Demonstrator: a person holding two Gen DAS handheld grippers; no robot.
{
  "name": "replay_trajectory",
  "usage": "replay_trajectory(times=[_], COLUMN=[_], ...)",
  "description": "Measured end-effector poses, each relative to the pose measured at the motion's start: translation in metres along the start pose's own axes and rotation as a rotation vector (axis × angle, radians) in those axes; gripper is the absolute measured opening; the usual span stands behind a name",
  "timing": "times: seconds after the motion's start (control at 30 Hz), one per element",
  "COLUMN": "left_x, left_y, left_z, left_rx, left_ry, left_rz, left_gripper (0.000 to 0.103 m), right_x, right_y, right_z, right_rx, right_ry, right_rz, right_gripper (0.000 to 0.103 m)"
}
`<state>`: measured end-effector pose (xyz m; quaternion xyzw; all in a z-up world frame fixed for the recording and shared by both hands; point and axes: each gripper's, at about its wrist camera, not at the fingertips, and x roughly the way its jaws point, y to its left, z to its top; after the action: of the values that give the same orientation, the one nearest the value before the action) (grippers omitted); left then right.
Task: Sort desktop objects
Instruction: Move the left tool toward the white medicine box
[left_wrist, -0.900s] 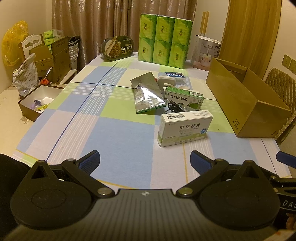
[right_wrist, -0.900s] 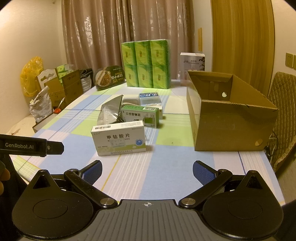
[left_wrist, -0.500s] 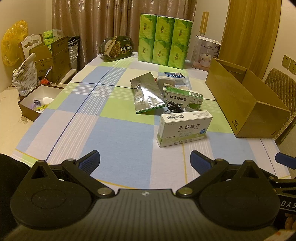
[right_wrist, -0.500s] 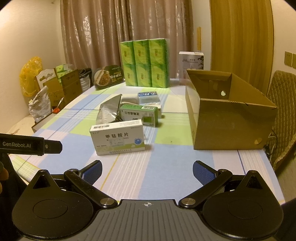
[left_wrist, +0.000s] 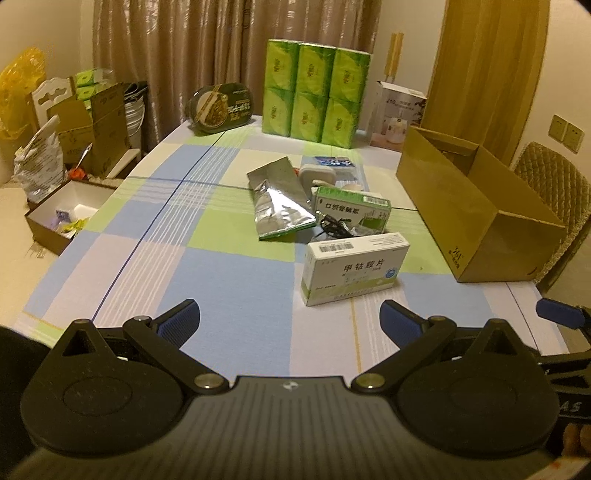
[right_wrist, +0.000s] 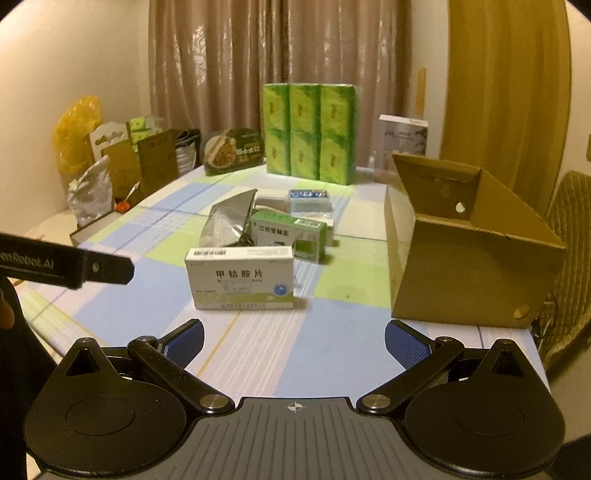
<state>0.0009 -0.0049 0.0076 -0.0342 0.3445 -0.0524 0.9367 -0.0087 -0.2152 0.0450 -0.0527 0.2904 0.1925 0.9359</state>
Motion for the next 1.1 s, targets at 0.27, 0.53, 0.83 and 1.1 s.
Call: replay_trajectory(times=[0.27,0.53,0.83,1.1], left_x=[0.015,0.043,0.090,0.129], left_y=[-0.007,-0.016,-0.008,-0.016], left_z=[0.014,0.030,0.041,0.045], left_rx=[0.111,0.378,0.511,0.594], left_ry=[0.005,0.011,0.057,0.091], left_rz=[-0.117,-0.162,-0.236,-0.318], left_gripper=[0.102,0.102,0.094,0.091], right_x=[0.019,0.045,0.086,0.120], right_y=[-0.013,-0.015,-0.009,-0.015], right_z=[0.003,0.008,0.021,0.027], right_rx=[-0.036,-0.117,-0.269,-0.327], right_ry=[0.053,0.090,0.093,0.125], right_rz=[0.032,0.077,0.130,0.172], right_gripper=[0.101,0.101,0.101,0.094])
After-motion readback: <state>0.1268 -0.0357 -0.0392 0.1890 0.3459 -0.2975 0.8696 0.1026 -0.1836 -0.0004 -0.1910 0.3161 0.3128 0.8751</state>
